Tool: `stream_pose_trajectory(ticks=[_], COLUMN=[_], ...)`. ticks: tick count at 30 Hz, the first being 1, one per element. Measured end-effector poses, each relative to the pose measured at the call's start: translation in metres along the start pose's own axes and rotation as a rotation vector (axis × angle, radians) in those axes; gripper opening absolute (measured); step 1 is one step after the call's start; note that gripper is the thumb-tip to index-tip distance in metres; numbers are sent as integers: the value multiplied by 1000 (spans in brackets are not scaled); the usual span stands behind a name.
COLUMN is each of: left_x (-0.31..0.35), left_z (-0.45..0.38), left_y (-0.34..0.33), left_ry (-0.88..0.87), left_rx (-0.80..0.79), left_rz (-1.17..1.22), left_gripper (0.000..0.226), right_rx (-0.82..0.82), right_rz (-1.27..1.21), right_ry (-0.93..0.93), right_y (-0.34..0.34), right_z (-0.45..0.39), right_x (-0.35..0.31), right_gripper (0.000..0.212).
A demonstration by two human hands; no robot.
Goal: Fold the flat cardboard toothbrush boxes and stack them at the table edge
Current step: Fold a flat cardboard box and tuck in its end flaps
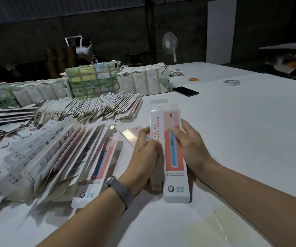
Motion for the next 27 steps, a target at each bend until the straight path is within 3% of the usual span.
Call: stream_pose_trajectory(ticks=[4, 7, 11, 21, 25, 27], left_x=[-2, 0, 0, -3, -2, -1], left_z=[-2, -1, 0, 2, 2, 3], left_y=[-2, -5, -6, -7, -9, -11], left_ry=[-13, -32, -39, 26, -7, -20], left_rx=[4, 26, 38, 33, 36, 46], left_rz=[-37, -64, -41, -60, -108, -131], left_gripper=[32, 38, 21, 24, 36, 58], right_rx=[-24, -21, -27, -34, -8, -17], right_rz=[25, 37, 33, 93, 79, 71], right_ry=[28, 44, 26, 14, 2, 2], right_y=[-10, -13, -12, -12, -12, -14], right_z=[6, 6, 5, 2, 1, 2], right_x=[0, -2, -1, -1, 2, 3], right_gripper=[22, 21, 21, 23, 28, 32])
Point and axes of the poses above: each hand's wrist, its own z-axis away from the middle knuckle, its own y-axis out of the back of the hand, x = y × z, the point moved 8 cm from there along -z, towards the middle knuckle, and after that the axes turned 2 degrees about z, right-handed, at the moved point
